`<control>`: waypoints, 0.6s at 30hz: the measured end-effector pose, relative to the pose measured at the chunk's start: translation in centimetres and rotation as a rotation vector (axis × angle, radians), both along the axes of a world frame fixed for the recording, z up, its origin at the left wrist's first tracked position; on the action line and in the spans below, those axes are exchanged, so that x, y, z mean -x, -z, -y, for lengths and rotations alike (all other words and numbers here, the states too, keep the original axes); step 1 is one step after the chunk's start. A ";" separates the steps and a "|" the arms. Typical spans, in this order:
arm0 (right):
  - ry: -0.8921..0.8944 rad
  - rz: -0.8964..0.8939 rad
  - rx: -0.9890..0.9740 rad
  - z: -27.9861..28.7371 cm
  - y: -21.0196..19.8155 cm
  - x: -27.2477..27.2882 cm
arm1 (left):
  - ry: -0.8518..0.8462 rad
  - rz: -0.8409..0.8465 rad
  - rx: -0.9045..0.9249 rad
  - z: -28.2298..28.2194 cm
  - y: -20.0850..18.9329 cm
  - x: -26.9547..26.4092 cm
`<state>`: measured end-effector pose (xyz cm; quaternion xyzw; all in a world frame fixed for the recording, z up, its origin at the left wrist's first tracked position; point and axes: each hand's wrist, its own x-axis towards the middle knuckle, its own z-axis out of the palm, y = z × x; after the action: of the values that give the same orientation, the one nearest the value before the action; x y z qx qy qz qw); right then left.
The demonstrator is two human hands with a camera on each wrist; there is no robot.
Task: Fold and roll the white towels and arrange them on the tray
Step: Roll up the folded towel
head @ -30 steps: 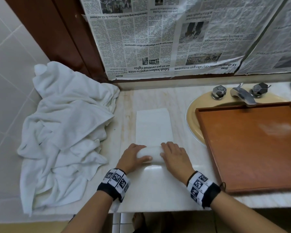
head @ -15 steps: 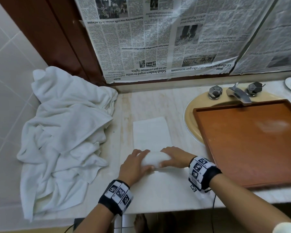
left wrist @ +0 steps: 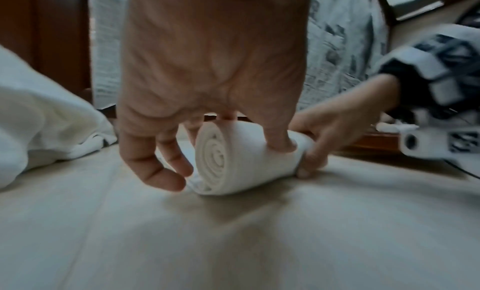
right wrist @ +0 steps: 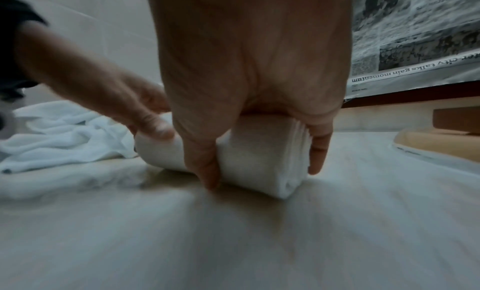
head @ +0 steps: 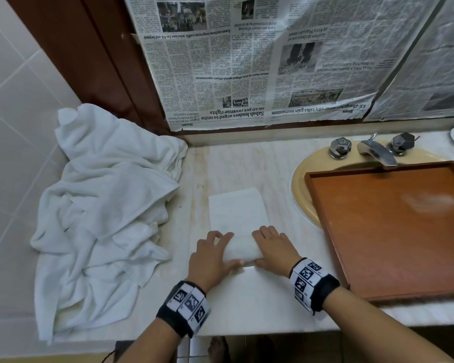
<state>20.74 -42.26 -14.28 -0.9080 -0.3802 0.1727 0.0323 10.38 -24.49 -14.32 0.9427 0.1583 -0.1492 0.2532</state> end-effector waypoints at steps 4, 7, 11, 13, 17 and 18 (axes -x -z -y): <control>-0.004 -0.167 0.080 -0.1 -0.7 -0.4 | -0.034 0.061 0.117 0.8 0.9 1.0; 0.041 -0.297 0.080 0.5 -1.0 -0.3 | -0.034 0.056 0.199 -0.3 0.6 0.8; 0.115 -0.245 -0.012 1.7 -1.5 0.8 | -0.010 -0.074 0.233 -1.3 -0.9 -0.4; 0.020 -0.005 -0.014 1.8 -1.1 2.0 | 0.015 -0.165 0.256 -1.8 -1.1 -1.2; 0.033 -0.050 -0.116 1.5 0.0 2.4 | 0.022 -0.233 0.346 -2.6 -1.1 -2.3; 0.054 -0.156 -0.108 1.4 0.0 1.5 | 0.044 -0.224 0.323 -2.4 -1.1 -2.3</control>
<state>19.21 -43.66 -14.32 -0.8986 -0.3608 0.2212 0.1155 12.70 -22.13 -13.19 0.8705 0.1386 -0.2821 0.3788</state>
